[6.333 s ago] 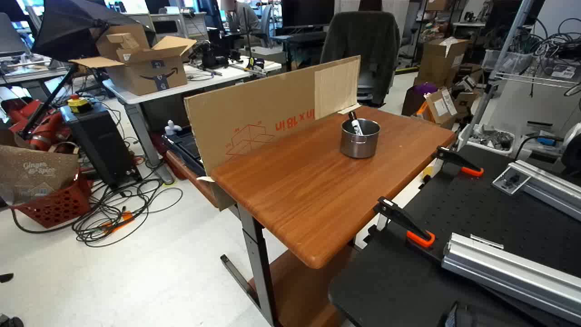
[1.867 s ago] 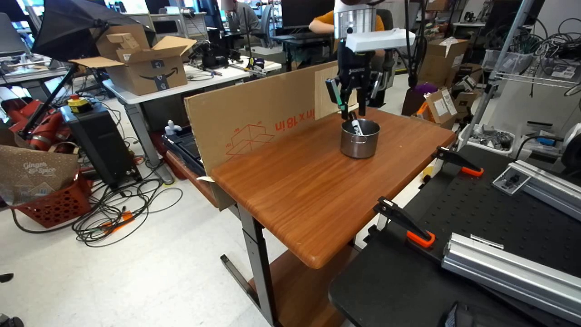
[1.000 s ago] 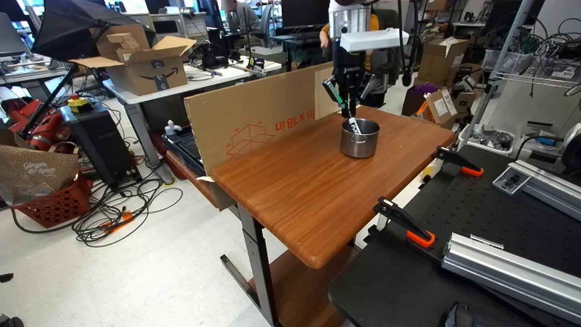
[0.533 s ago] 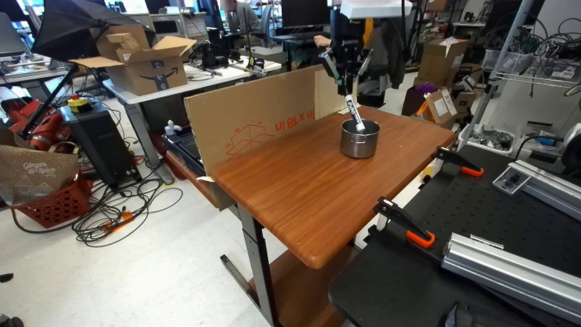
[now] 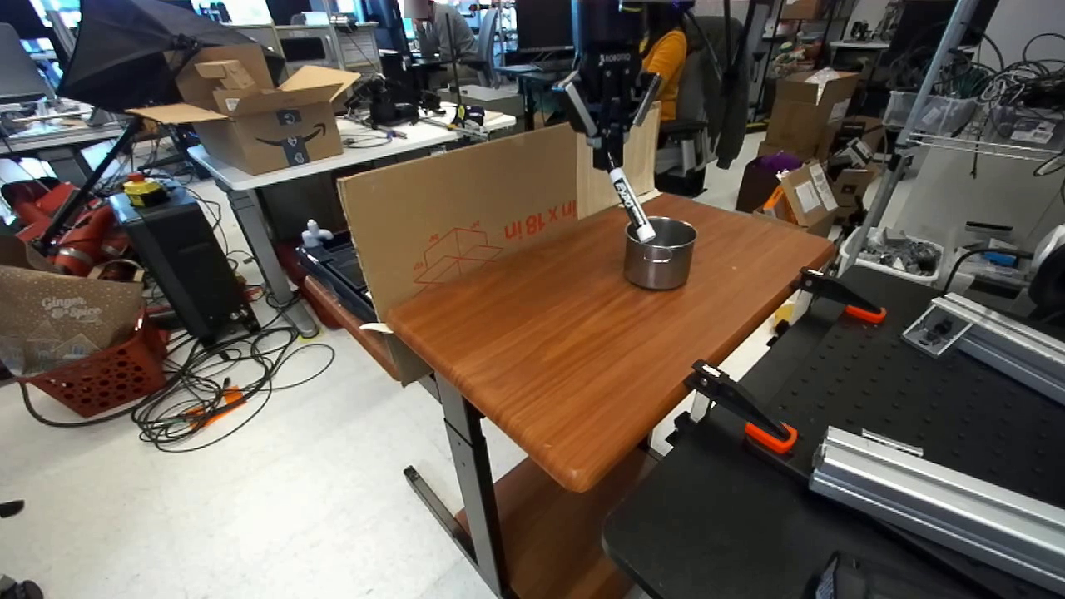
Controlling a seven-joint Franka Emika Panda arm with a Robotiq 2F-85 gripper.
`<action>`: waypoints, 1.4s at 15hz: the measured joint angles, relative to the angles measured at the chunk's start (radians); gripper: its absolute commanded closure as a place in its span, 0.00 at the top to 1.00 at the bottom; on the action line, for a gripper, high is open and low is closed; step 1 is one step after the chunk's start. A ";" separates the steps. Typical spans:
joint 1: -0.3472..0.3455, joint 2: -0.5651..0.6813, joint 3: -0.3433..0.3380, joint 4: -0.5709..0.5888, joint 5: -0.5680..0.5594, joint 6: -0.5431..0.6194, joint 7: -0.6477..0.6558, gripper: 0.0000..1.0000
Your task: Put the marker on the desk
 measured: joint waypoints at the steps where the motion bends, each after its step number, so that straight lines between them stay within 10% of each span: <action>1: 0.013 0.006 0.008 -0.009 -0.002 0.000 0.000 0.05; 21: 0.161 0.287 0.047 0.120 -0.092 0.016 0.018 0.05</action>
